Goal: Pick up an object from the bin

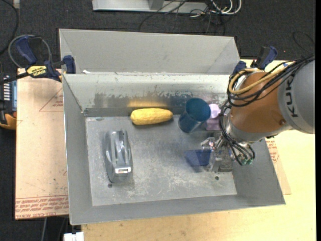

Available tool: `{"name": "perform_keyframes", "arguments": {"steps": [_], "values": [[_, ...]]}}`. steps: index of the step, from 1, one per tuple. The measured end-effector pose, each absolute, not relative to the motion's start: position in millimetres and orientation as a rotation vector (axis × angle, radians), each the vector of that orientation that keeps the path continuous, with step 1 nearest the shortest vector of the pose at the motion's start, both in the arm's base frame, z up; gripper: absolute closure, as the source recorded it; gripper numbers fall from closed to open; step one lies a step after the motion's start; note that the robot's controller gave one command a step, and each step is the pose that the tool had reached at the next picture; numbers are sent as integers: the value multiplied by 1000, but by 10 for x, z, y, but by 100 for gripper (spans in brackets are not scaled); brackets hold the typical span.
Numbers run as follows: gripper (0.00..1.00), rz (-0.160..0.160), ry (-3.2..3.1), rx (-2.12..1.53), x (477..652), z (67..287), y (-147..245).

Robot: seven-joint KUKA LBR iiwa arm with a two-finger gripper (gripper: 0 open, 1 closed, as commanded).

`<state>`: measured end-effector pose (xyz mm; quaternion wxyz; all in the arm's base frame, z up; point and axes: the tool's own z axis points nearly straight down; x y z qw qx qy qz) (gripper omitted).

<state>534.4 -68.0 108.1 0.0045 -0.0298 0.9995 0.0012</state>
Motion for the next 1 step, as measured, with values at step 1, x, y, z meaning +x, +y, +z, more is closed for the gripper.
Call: {"name": "perform_keyframes", "arguments": {"steps": [1], "values": [[100, 3, 3125, -92, 5360, 1329, -679]]}}
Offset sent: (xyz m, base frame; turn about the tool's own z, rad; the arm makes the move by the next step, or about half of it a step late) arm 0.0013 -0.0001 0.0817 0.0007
